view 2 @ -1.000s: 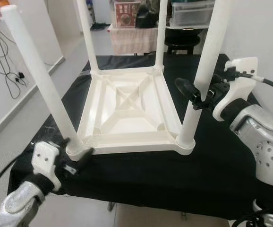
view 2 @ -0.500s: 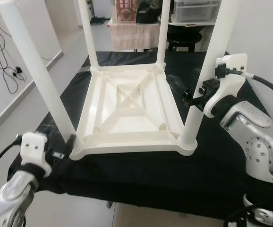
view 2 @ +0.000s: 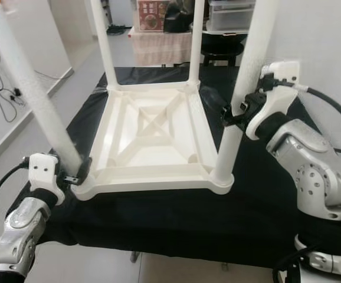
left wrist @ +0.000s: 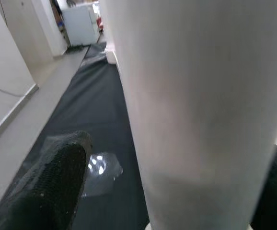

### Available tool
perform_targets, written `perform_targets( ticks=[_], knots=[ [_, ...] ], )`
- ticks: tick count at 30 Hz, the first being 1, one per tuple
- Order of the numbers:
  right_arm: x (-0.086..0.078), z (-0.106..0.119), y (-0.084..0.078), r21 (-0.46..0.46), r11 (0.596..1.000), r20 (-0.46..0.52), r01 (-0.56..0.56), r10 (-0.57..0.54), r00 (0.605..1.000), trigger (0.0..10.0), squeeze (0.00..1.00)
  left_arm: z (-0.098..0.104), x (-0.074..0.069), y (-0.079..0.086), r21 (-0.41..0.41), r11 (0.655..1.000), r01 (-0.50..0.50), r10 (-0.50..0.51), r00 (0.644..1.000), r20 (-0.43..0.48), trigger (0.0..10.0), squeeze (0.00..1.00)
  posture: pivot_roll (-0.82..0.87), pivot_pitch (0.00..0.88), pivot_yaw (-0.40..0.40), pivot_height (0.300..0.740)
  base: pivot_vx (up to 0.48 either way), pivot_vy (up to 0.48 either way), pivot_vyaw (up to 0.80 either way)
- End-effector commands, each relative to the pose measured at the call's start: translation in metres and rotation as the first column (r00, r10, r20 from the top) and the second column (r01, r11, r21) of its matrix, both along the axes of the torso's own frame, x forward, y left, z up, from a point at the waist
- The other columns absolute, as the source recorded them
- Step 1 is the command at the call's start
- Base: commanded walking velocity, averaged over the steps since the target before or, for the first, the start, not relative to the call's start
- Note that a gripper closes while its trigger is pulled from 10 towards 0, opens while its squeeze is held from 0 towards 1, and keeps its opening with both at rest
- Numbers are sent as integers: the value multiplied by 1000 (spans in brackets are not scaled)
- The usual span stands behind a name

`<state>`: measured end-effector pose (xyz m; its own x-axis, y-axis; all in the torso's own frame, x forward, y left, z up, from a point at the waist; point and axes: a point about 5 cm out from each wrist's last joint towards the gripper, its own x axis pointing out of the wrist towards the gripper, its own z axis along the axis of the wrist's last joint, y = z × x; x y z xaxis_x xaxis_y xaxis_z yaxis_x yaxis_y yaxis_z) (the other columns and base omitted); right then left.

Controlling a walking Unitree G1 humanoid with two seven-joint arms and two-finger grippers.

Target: Building children table

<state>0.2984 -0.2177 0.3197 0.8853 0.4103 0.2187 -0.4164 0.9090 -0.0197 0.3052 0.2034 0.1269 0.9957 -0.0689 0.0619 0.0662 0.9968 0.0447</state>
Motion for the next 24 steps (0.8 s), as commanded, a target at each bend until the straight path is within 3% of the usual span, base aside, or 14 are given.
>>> perform_targets(
  ticks=[1,8,9,10,11,19,20,22,23,24],
  knots=[
    [2,4,2,-10,1000,17,2,-2,1000,10000,0,-12,-4,18,-29,997,-68,67,997,-43,10000,0,-167,95,23,740,0,0,0],
    [5,15,-4,-7,1000,50,25,-24,998,10000,0,-20,-2,17,-63,997,-48,45,998,-48,10000,0,-168,103,16,740,0,0,0],
    [6,17,-4,-9,1000,55,28,-28,998,10000,0,-21,-2,17,-64,997,-47,44,998,-44,3961,0,-166,105,12,740,0,0,0],
    [6,18,-5,-9,1000,58,30,-29,998,10000,0,-21,-2,17,-64,997,-46,43,998,-41,3961,0,-166,105,12,740,0,0,0],
    [6,19,-5,-10,999,61,32,-31,998,10000,0,-21,-1,17,-66,997,-44,42,998,-37,0,0,-166,105,12,740,0,0,0],
    [8,15,-6,-30,999,3,38,-38,999,10000,0,-23,-1,17,-69,997,-41,39,999,-19,0,0,-163,108,1,740,0,0,0],
    [7,8,-6,-26,999,-29,38,-39,999,8392,0,-23,-1,17,-68,997,-41,40,999,-17,0,0,-162,107,-1,740,0,0,0],
    [7,4,-5,-23,999,-50,38,-39,998,8392,0,-23,-1,17,-67,997,-41,40,999,-16,0,0,-162,107,-1,740,0,0,0],
    [6,-4,-4,-18,999,-76,41,-42,996,0,0,-23,-1,18,-65,997,-40,40,999,-13,0,0,-163,107,1,740,0,0,0],
    [5,-8,-4,-12,999,-86,49,-50,995,0,0,-23,-1,18,-63,997,-40,39,999,-13,0,0,-163,106,2,740,0,0,0]
  ],
)
